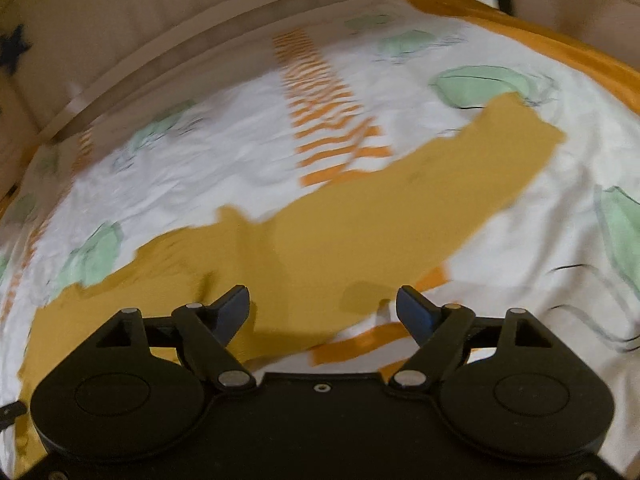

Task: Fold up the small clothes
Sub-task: 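Grasp the other sleeve cuff with the right gripper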

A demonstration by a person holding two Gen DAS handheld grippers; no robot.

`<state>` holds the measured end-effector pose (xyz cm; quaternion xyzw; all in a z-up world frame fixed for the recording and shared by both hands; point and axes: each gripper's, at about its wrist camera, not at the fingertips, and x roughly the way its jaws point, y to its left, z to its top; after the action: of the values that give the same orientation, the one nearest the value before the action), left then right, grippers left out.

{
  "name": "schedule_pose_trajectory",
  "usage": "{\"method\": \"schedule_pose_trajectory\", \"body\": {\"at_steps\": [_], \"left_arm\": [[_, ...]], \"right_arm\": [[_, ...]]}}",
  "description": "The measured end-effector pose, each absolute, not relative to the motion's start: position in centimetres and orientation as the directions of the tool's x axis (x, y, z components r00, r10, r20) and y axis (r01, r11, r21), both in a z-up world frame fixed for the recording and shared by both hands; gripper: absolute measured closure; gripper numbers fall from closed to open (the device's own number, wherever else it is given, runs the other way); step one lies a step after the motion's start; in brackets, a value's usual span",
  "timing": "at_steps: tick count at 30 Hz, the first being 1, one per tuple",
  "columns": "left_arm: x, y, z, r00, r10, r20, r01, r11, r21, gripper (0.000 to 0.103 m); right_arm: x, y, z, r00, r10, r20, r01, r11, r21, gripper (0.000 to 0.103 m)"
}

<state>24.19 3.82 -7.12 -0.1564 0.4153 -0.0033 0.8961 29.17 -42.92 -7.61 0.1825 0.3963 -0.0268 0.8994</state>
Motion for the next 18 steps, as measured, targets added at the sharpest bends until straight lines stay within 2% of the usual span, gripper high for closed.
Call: {"method": "schedule_pose_trajectory", "body": {"at_steps": [7, 13, 18], "left_arm": [[26.3, -0.5, -6.5, 0.655, -0.116, -0.747, -0.076, 0.973, -0.218, 0.034], [28.5, -3.8, -7.9, 0.647, -0.128, -0.752, -0.048, 0.977, -0.207, 0.034], [29.2, -5.6, -9.1, 0.653, -0.092, -0.752, -0.063, 0.983, -0.175, 0.034]], "right_arm": [[30.8, -48.6, -7.5, 0.685, -0.020, -0.728, 0.276, 0.932, 0.234, 0.020], [33.0, -53.5, -7.8, 0.679, -0.113, -0.725, 0.359, 0.913, 0.194, 0.020], [35.5, -56.3, -8.1, 0.671, -0.188, -0.718, 0.387, 0.914, 0.122, 0.020]]}}
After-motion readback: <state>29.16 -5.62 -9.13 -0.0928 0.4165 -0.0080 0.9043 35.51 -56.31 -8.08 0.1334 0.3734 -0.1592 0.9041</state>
